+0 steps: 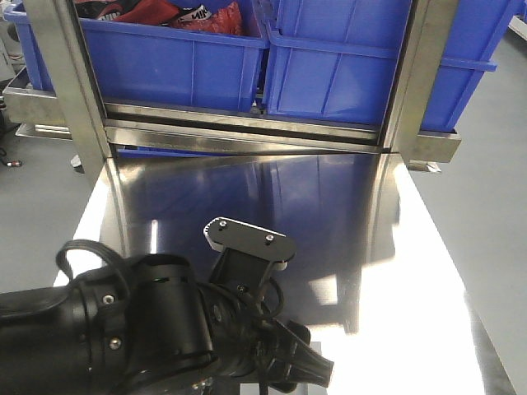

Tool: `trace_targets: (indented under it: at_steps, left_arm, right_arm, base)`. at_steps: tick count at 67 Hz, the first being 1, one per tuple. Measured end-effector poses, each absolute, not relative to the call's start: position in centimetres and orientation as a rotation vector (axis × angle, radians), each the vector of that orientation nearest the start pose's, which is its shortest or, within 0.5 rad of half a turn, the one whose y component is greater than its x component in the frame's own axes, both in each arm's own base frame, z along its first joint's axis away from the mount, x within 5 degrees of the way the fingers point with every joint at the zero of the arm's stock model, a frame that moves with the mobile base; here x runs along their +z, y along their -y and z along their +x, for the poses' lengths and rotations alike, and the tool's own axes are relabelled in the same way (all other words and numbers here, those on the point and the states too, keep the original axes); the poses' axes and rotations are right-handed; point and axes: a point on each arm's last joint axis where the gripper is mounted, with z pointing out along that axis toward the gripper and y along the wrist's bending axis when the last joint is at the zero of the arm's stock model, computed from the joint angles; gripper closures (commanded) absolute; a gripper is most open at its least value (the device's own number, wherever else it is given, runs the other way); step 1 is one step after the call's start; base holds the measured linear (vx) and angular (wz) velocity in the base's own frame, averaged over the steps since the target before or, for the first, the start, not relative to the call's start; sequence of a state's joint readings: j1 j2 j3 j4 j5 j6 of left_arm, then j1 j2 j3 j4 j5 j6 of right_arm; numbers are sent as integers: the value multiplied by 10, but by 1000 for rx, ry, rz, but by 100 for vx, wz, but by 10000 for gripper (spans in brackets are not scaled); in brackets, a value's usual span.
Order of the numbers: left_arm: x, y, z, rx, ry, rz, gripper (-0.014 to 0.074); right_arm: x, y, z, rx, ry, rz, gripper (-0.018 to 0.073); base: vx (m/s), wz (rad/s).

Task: Sort gray base to blue bin
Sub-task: 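Move the left gripper down over the gray square frame block, then close the left gripper on the frame's edge and lift it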

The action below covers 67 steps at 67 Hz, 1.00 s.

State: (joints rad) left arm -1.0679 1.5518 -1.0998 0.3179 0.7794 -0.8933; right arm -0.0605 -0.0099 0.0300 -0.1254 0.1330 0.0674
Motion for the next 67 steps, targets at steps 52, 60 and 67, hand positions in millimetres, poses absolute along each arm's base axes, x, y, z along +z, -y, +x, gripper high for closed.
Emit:
trace_targets:
  at_steps: [52,60,67]
  left_arm:
    - [221,274,172,-140,-2765,450,34]
    - [220,277,172,-166,-2774,438,90]
    - [219,279,171,-186,-2783,434,169]
  right_arm:
    - [192,5,57,-104,-1637,16,568]
    - [192,5,57,-104,-1637,16,568]
    - [192,5,57,-104,-1637,16,568]
  base:
    - [0,0]
    - [0,0]
    - [0,0]
